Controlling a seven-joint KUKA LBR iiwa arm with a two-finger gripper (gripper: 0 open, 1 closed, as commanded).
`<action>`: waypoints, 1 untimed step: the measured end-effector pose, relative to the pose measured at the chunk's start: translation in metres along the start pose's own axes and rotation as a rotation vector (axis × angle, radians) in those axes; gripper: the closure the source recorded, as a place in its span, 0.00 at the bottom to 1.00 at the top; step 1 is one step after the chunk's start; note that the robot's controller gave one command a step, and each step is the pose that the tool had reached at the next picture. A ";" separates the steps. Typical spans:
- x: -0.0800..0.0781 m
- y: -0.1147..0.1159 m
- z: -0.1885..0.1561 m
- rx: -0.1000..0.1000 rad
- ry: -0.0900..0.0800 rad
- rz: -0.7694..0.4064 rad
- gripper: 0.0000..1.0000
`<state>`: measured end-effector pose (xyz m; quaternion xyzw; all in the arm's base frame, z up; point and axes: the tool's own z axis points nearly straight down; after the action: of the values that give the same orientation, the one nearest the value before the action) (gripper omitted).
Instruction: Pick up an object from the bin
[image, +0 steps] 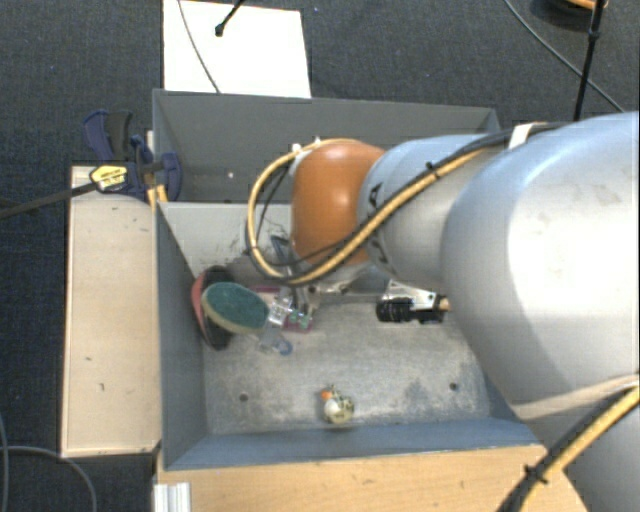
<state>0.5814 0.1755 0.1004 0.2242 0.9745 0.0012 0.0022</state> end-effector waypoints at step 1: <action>0.030 0.054 0.028 0.008 -0.003 0.078 0.00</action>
Offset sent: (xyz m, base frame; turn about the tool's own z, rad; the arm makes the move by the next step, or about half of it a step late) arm -0.0049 0.0636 -0.0304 0.0824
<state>0.5786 0.2369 0.0726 0.2620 0.9651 -0.0030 0.0027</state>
